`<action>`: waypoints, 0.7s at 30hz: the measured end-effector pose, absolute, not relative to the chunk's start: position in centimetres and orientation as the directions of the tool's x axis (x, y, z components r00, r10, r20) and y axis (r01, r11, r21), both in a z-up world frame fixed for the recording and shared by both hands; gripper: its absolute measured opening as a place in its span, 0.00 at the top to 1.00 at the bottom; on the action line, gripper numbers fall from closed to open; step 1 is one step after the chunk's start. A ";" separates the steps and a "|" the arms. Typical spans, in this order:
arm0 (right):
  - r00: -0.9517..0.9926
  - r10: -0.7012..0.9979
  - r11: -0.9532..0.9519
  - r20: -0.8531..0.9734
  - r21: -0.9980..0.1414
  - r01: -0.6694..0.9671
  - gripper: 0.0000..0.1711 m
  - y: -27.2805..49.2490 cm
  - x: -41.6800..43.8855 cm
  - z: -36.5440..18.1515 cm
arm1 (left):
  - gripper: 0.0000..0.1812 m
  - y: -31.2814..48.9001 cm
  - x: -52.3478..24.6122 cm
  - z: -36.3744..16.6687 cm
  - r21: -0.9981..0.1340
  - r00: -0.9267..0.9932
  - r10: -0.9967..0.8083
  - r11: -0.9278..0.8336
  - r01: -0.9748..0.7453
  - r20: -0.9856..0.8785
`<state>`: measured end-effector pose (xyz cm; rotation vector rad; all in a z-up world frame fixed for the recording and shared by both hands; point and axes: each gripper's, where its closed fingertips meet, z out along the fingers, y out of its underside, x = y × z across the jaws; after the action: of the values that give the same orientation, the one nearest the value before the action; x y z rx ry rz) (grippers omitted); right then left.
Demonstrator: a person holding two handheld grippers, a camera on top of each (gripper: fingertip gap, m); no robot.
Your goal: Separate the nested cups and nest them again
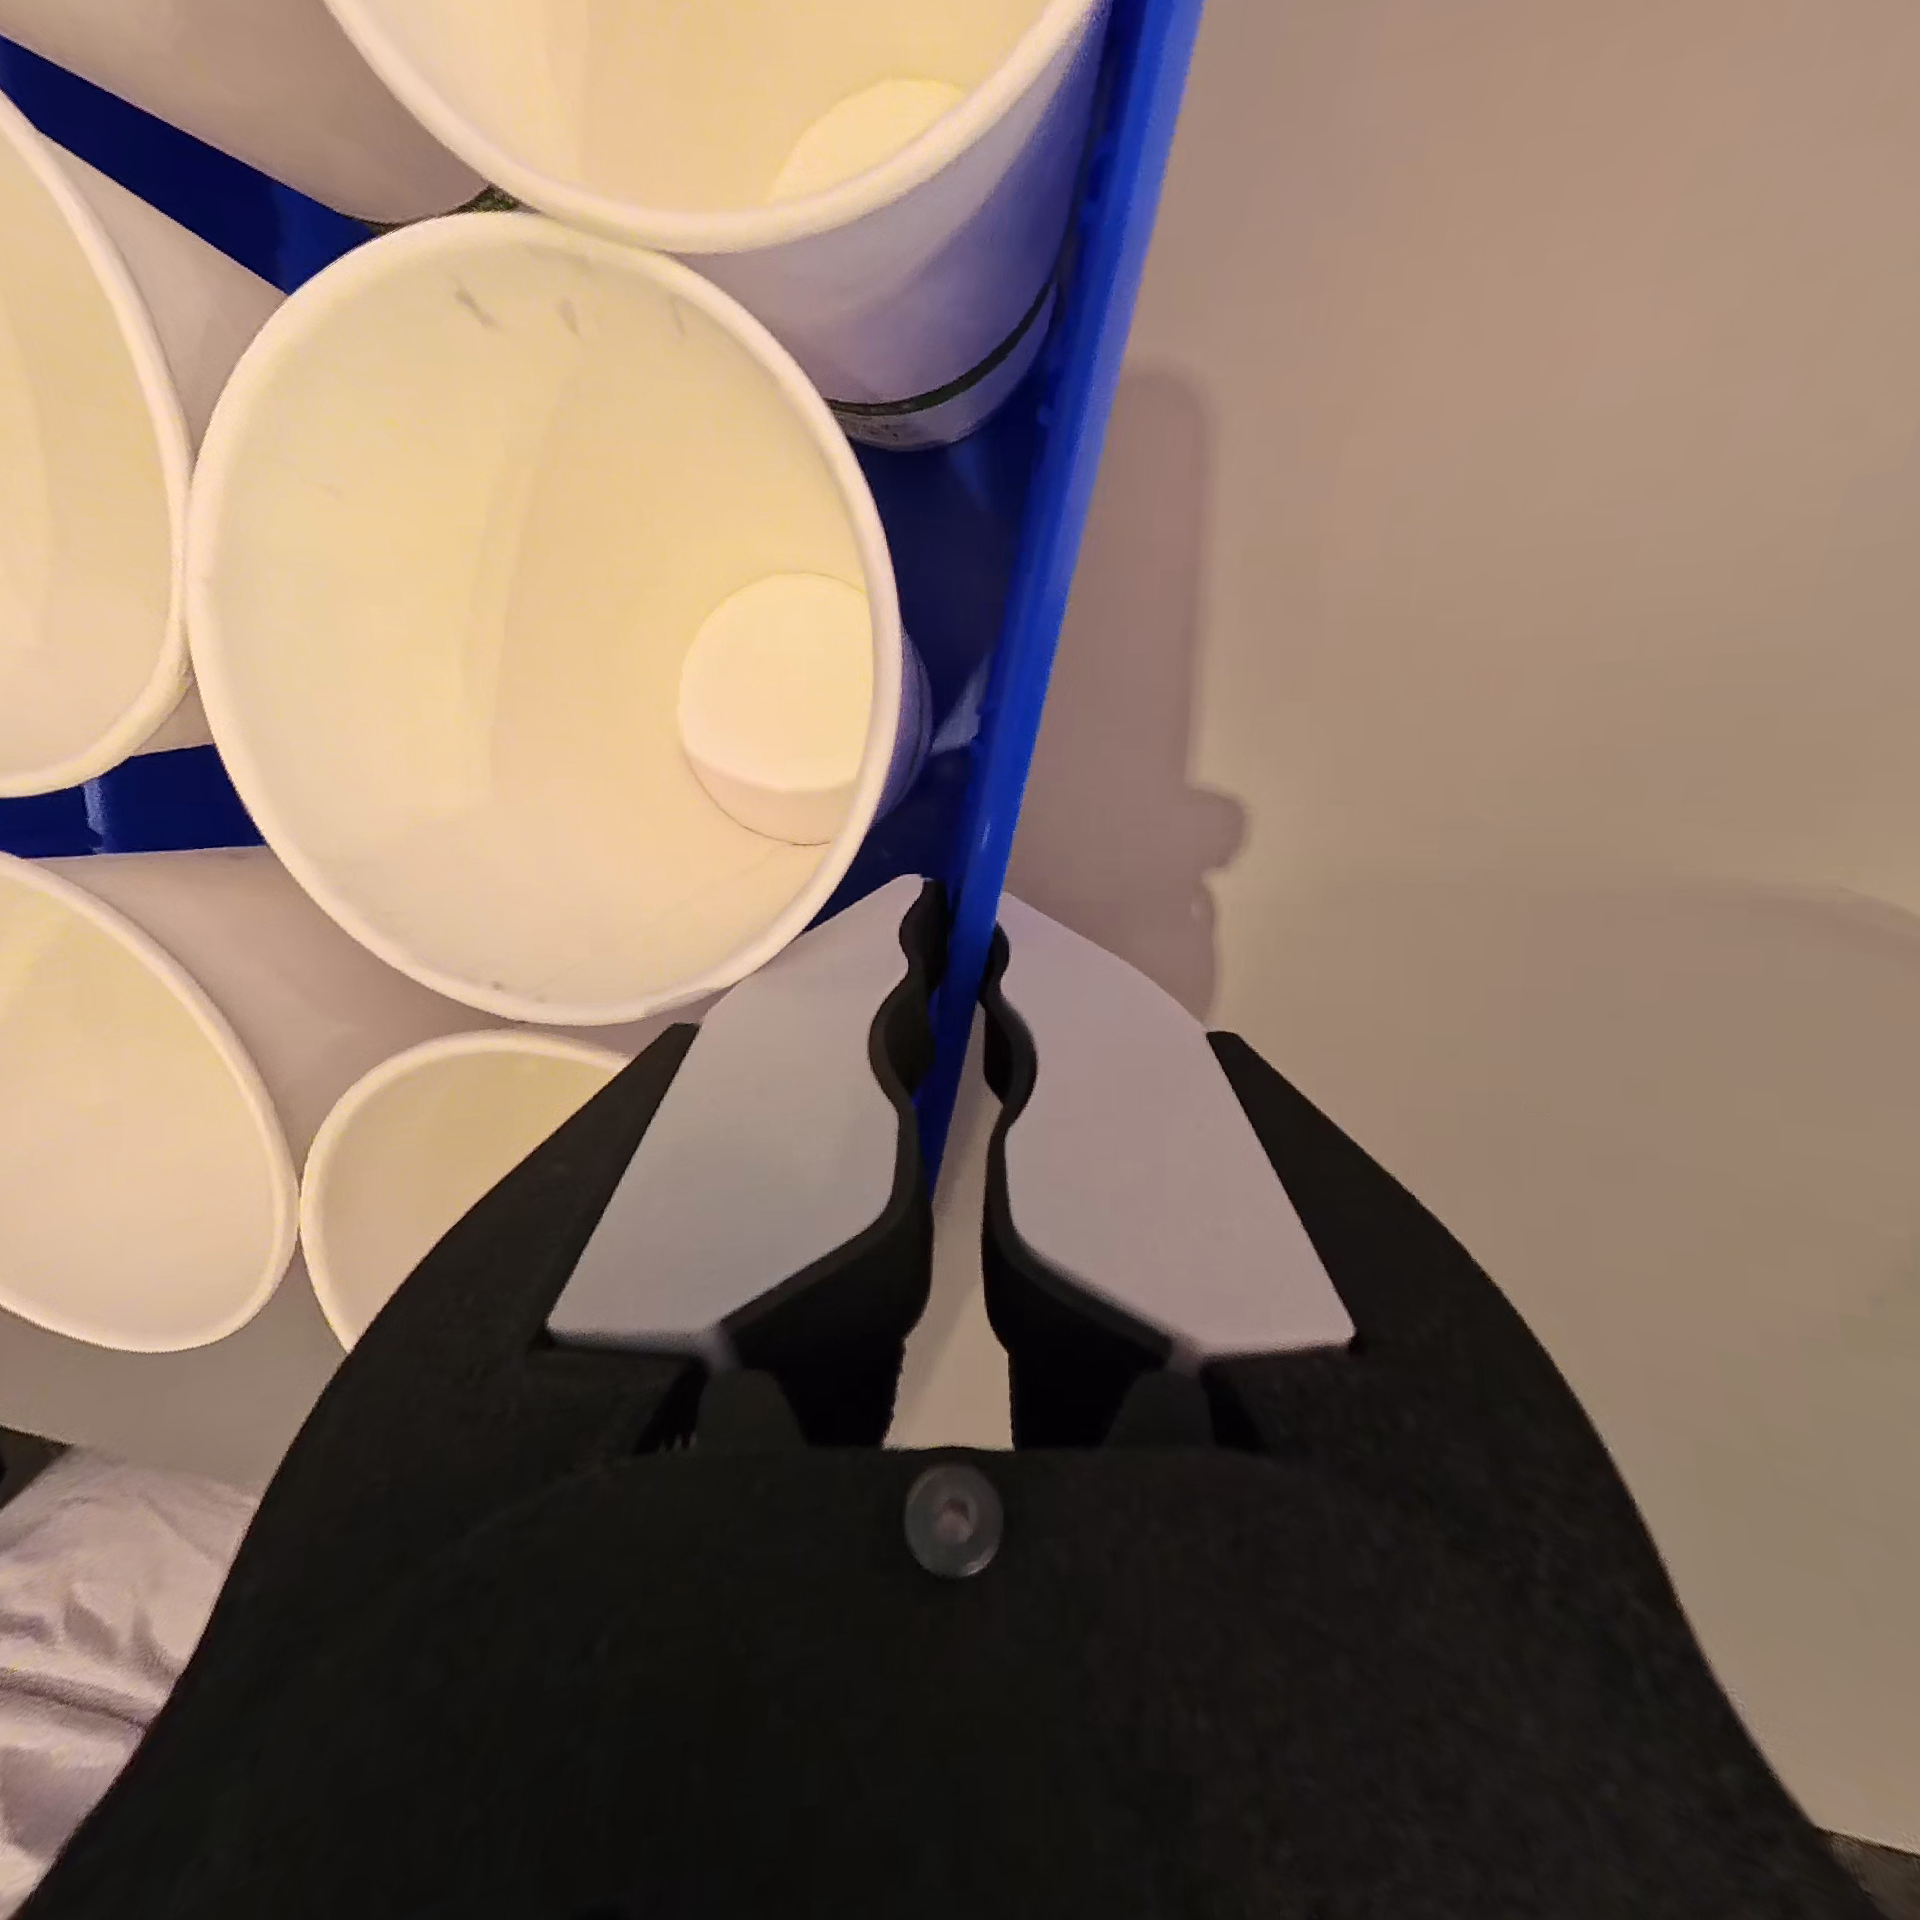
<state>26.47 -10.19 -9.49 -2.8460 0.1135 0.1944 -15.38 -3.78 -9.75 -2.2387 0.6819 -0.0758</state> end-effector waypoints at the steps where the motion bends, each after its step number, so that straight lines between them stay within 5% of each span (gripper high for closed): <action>1: 0.988 -0.060 -0.955 -0.142 -0.280 -0.098 0.97 -9.8 25.8 -9.5 | 0.91 -4.1 -14.2 -9.8 -0.707 0.852 -0.505 -0.551 -0.443 -0.141; 9: 0.994 -0.057 -0.949 -0.091 -0.306 -0.082 0.97 -6.7 20.7 -9.5 | 0.78 -6.4 -6.2 -9.9 -0.738 0.816 -0.572 -0.518 -0.433 -0.076; 14: 0.998 -0.054 -0.962 -0.017 -0.268 -0.057 0.95 -6.4 20.3 -10.0 | 0.53 -6.7 -5.8 -7.6 -0.816 0.838 -0.534 -0.431 -0.386 -0.114; 21: 0.968 -0.106 -0.939 -0.226 -0.298 -0.172 0.98 -6.1 19.8 -9.9 | 0.49 -8.8 -10.4 -2.7 -0.889 0.827 -0.560 -0.356 -0.287 -0.043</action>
<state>19.81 -6.15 -9.92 -2.7982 0.2027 0.2962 -10.40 -8.78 -2.68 -1.9613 0.6297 -0.3269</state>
